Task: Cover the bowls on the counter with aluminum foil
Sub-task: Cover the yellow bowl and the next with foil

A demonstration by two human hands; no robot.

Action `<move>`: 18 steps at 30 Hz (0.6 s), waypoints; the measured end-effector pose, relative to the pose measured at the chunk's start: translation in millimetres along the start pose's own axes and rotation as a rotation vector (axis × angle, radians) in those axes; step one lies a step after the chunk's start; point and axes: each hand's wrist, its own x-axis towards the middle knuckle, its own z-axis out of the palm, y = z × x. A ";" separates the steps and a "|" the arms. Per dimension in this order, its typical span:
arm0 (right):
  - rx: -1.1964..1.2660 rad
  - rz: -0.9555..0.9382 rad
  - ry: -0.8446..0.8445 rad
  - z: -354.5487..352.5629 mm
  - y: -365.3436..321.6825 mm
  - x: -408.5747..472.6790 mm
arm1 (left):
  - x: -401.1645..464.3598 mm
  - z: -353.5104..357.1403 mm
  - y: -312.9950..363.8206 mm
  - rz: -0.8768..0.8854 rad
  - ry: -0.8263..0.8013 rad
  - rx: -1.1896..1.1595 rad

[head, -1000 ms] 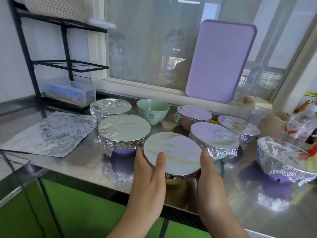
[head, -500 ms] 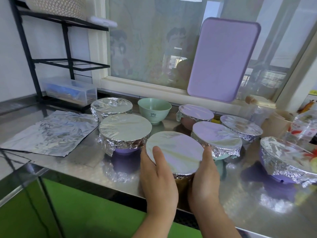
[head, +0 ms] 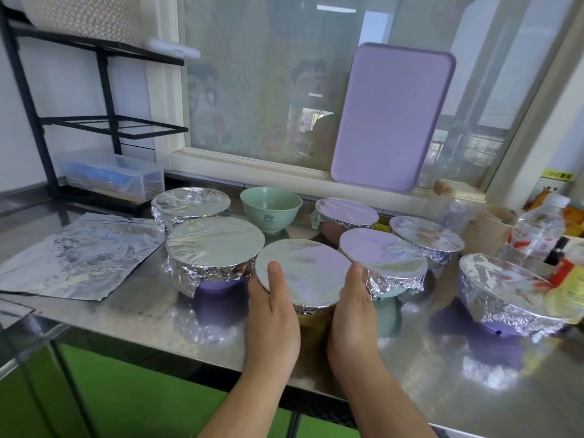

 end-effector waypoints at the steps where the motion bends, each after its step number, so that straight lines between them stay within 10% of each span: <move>1: -0.010 0.007 0.001 0.4 -0.5 1.0 | 1.3 -0.2 0.5 -0.010 -0.004 -0.005; 18: -0.333 -0.016 -0.145 -30.6 -27.3 -14.4 | -13.7 -42.9 44.4 -0.068 -0.185 0.267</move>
